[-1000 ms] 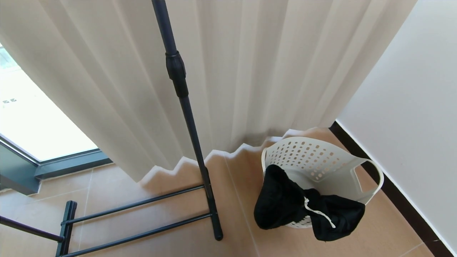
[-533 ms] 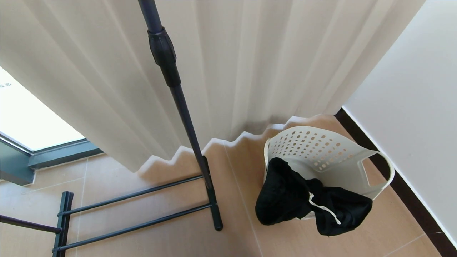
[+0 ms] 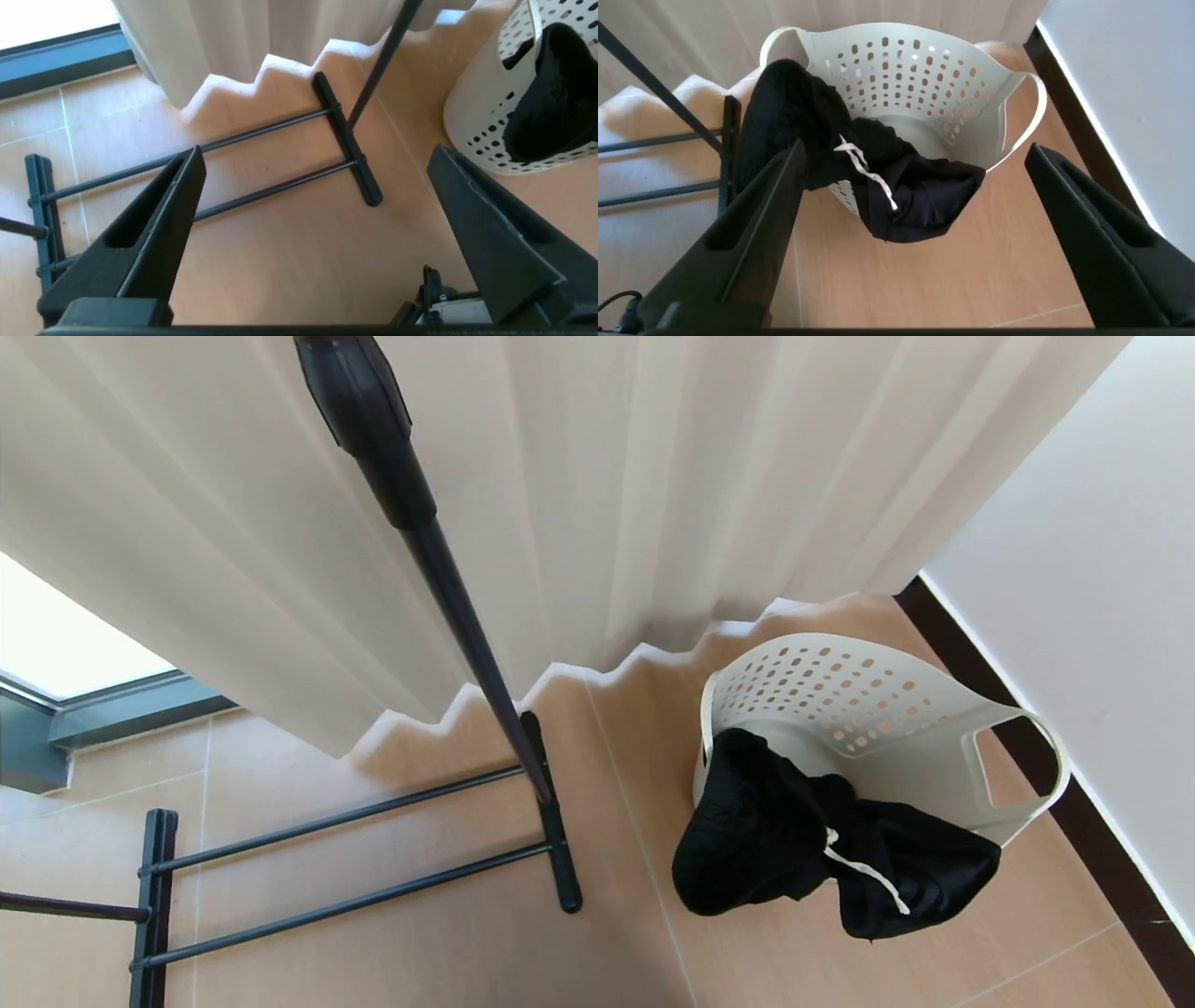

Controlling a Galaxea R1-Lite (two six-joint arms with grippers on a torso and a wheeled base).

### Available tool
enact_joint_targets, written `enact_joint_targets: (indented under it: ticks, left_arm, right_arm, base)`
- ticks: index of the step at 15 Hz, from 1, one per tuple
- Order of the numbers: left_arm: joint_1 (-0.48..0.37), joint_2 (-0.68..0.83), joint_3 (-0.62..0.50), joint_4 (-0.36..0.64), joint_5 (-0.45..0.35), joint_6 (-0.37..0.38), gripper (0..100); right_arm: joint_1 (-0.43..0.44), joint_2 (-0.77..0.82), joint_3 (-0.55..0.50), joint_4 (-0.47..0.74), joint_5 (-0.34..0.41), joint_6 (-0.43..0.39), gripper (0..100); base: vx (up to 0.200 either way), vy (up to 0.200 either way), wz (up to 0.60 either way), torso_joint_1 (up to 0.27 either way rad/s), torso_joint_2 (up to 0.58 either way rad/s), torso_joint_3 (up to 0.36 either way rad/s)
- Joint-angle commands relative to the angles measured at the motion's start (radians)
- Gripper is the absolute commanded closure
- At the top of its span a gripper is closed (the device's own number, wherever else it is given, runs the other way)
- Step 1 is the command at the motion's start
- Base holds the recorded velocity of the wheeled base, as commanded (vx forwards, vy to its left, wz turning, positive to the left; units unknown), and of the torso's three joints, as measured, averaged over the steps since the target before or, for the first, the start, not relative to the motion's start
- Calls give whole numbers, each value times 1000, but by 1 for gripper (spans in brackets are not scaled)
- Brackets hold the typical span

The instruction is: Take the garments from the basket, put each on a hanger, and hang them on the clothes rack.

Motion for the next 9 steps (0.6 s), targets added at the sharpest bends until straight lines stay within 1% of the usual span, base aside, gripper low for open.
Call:
enact_joint_targets:
  ticks: [1, 9]
  left_arm:
    - [0, -1, 1, 0, 0, 0, 0]
    - [0, -1, -1, 0, 2, -6, 0]
  right_arm:
    - [0, 1, 0, 0, 0, 0, 0]
    - [0, 1, 0, 0, 0, 0, 0]
  base:
    - [0, 0, 0, -2, -2, -193]
    - [0, 0, 0, 4, 2, -198]
